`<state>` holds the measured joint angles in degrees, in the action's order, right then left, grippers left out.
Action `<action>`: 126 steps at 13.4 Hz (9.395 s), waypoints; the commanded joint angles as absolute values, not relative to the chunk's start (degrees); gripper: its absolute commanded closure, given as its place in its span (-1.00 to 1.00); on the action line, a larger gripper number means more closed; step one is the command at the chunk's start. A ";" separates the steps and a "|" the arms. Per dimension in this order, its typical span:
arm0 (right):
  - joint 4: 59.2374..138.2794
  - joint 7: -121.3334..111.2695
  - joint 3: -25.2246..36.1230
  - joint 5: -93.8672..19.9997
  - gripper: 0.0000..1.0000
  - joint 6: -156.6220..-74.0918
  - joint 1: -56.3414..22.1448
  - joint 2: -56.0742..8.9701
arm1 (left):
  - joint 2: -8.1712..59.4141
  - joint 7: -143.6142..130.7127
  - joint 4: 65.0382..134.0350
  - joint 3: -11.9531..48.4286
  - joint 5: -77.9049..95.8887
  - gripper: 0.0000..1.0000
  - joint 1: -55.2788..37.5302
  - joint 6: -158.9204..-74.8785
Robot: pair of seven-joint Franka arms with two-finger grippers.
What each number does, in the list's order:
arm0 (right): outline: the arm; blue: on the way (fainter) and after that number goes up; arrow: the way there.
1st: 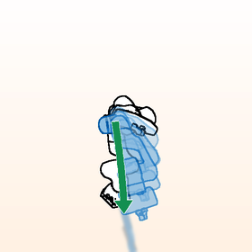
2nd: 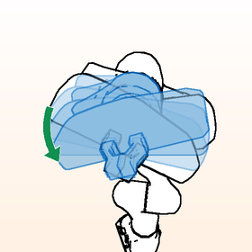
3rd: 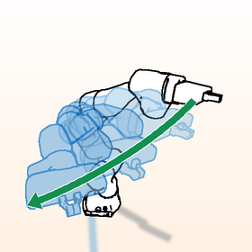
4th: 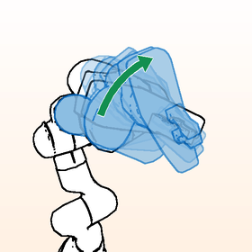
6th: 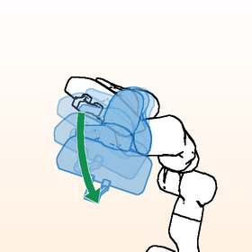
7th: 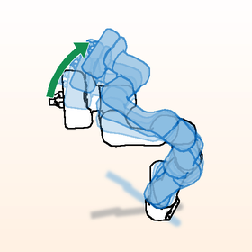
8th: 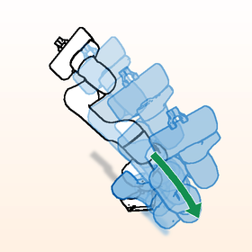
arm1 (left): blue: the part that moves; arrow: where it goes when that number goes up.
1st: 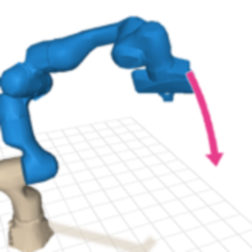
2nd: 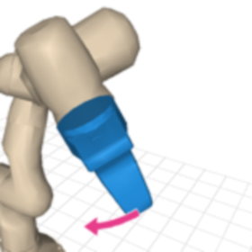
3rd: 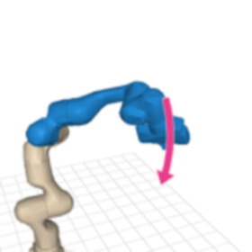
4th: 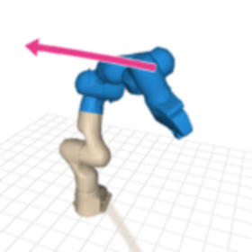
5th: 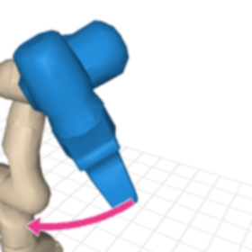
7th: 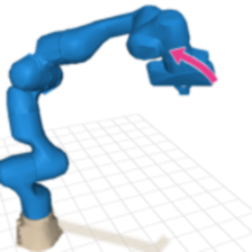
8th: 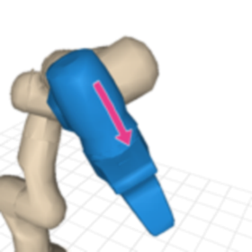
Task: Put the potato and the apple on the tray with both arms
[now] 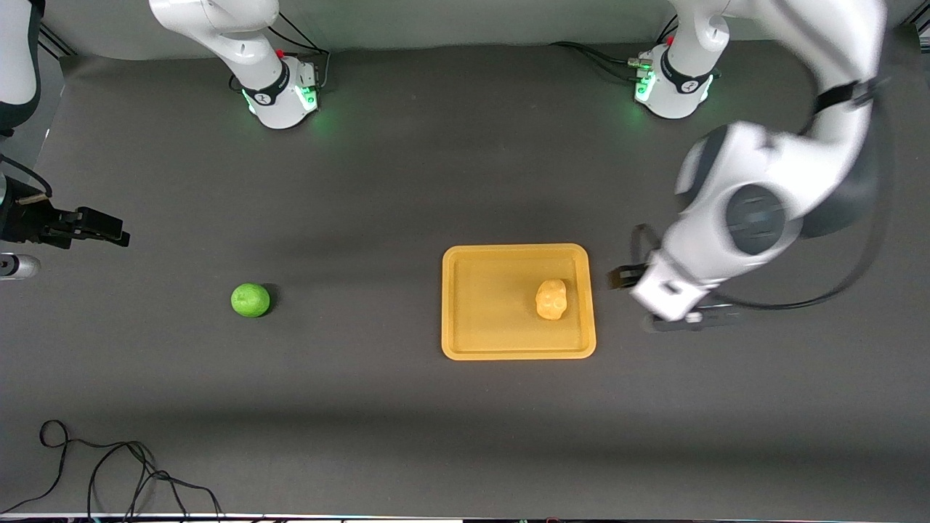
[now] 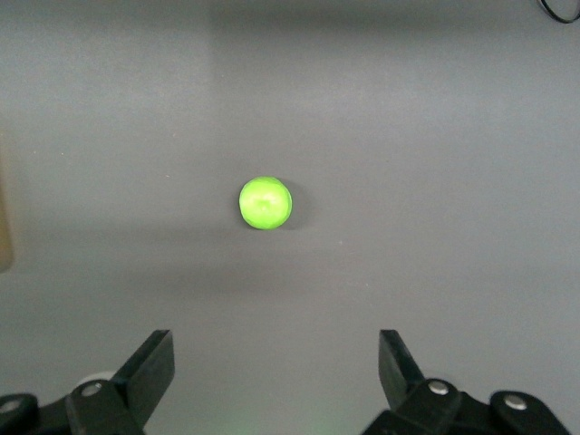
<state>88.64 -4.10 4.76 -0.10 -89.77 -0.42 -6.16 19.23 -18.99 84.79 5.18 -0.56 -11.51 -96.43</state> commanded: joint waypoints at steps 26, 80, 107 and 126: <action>134.74 -1.49 5.10 -5.19 -0.48 -167.43 -5.36 -21.80 | 9.84 3.96 79.10 5.54 -0.44 -0.97 8.96 -81.21; 52.38 54.23 3.16 3.34 -1.00 -119.46 -47.02 -62.59 | 11.34 3.96 79.10 5.98 -1.23 -0.98 8.17 -82.79; 90.80 0.97 -1.32 1.32 -1.00 -94.39 3.43 -1.32 | 11.69 3.96 78.75 5.98 -3.34 -0.99 8.52 -84.64; 89.92 1.85 -0.26 -0.79 -1.00 -89.65 3.08 -1.93 | 11.69 2.99 77.17 5.98 -3.69 -1.00 8.18 -84.64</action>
